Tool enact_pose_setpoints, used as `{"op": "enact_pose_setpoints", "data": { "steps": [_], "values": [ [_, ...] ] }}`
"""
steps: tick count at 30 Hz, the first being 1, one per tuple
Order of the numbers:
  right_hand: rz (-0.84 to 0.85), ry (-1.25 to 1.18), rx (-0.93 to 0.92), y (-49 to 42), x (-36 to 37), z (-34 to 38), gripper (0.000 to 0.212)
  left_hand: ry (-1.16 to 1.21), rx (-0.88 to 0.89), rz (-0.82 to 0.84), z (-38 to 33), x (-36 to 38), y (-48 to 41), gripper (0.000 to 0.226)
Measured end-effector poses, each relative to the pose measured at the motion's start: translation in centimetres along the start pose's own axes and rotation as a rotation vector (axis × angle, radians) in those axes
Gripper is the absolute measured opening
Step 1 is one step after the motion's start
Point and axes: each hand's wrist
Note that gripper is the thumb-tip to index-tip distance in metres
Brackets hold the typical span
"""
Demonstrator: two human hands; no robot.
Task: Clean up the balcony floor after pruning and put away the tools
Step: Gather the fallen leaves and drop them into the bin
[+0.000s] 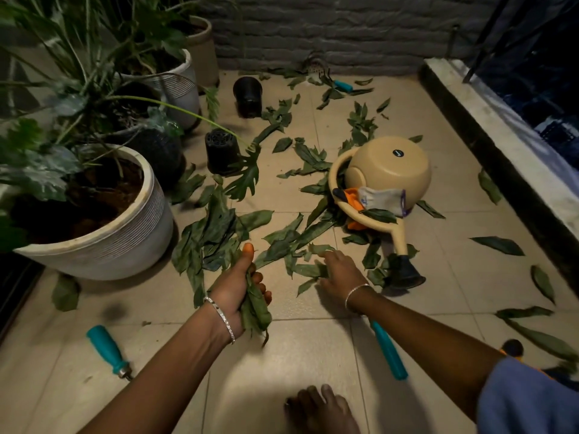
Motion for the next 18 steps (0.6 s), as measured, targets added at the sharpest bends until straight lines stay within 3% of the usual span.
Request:
{"op": "enact_pose_setpoints", "data": {
  "steps": [4,7,10,14,18],
  "values": [
    [0.107,0.14,-0.117,-1.3,0.7,1.6,0.066,-0.055,-0.024,0.017,-1.1,-1.5,0.0,0.046],
    [0.046,0.268,-0.151,-1.1,2.2,2.3,0.046,-0.057,-0.04,0.015,-1.6,-2.2,0.2,0.046],
    [-0.042,0.169,-0.119,-0.2,3.4,2.5,0.025,-0.015,-0.036,0.0,-2.1,-2.6,0.5,0.047],
    [-0.007,0.06,-0.067,0.8,3.4,2.4,0.015,-0.005,-0.033,-0.001,-2.0,-2.7,0.3,0.042],
    [-0.128,-0.387,0.16,1.1,0.4,4.2,0.014,-0.035,-0.023,0.001,-1.1,-2.1,0.1,0.023]
  ]
}}
Point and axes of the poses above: each hand's wrist, its own y-axis away from the middle knuckle, its own x-axis out of the palm, z = x × y, and after that the axes turned 13 degrees about y, right-handed
